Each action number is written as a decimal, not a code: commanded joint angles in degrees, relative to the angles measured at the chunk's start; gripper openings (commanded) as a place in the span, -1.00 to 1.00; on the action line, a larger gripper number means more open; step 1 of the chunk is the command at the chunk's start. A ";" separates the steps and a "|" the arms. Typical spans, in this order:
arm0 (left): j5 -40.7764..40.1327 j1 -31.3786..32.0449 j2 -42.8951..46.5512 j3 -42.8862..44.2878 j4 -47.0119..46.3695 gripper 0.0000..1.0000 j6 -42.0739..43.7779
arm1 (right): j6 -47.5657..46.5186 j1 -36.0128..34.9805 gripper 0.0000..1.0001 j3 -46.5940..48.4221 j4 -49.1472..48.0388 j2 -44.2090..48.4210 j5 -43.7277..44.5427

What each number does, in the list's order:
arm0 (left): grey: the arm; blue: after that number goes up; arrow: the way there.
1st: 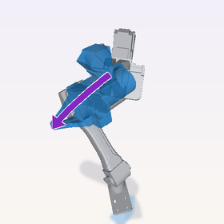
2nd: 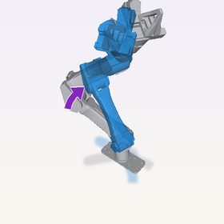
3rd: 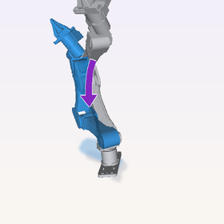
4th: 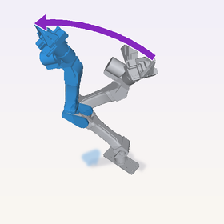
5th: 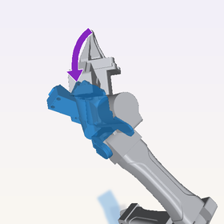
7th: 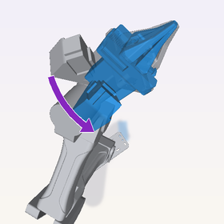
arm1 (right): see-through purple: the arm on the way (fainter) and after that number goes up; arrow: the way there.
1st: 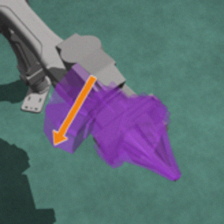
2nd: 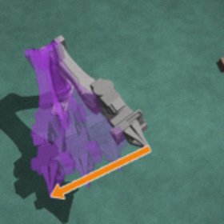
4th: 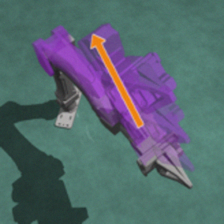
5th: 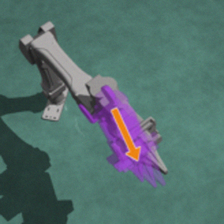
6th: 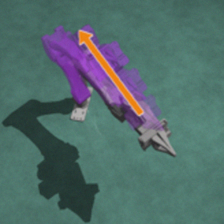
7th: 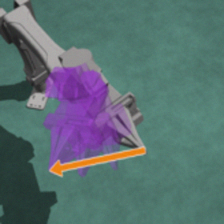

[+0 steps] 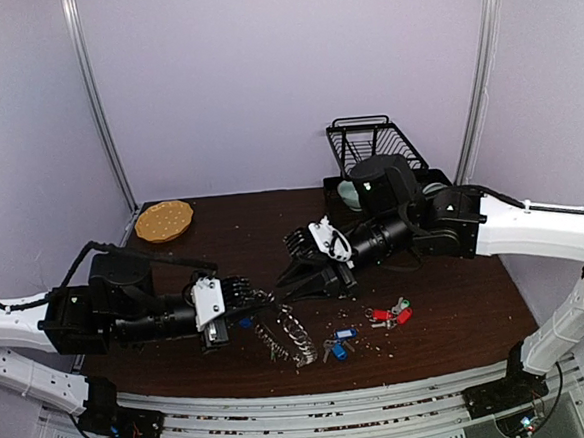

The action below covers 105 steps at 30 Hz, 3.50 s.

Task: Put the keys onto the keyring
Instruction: Place the key at the center of the board, then pass from the left arm to the right

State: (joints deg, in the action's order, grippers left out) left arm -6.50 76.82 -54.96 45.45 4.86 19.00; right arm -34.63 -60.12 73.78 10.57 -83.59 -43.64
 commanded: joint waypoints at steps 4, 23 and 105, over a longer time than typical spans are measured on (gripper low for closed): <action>1.05 -0.04 0.71 2.09 -3.24 -1.00 0.77 | -1.59 -0.83 -0.57 1.56 -0.68 -0.26 1.15; -0.78 0.00 1.86 0.61 -5.27 -1.00 -1.42 | -2.57 -2.09 -1.00 1.45 -1.22 -1.13 2.51; -15.00 -0.13 5.92 -5.93 -18.83 -0.33 -10.89 | 25.75 -3.35 -1.00 -15.20 -41.01 4.80 24.28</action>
State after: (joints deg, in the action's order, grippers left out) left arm -14.24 76.88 -51.03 38.33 -12.80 12.16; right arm -5.80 -62.78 58.11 -28.93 -81.95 -33.41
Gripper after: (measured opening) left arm 0.307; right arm 0.009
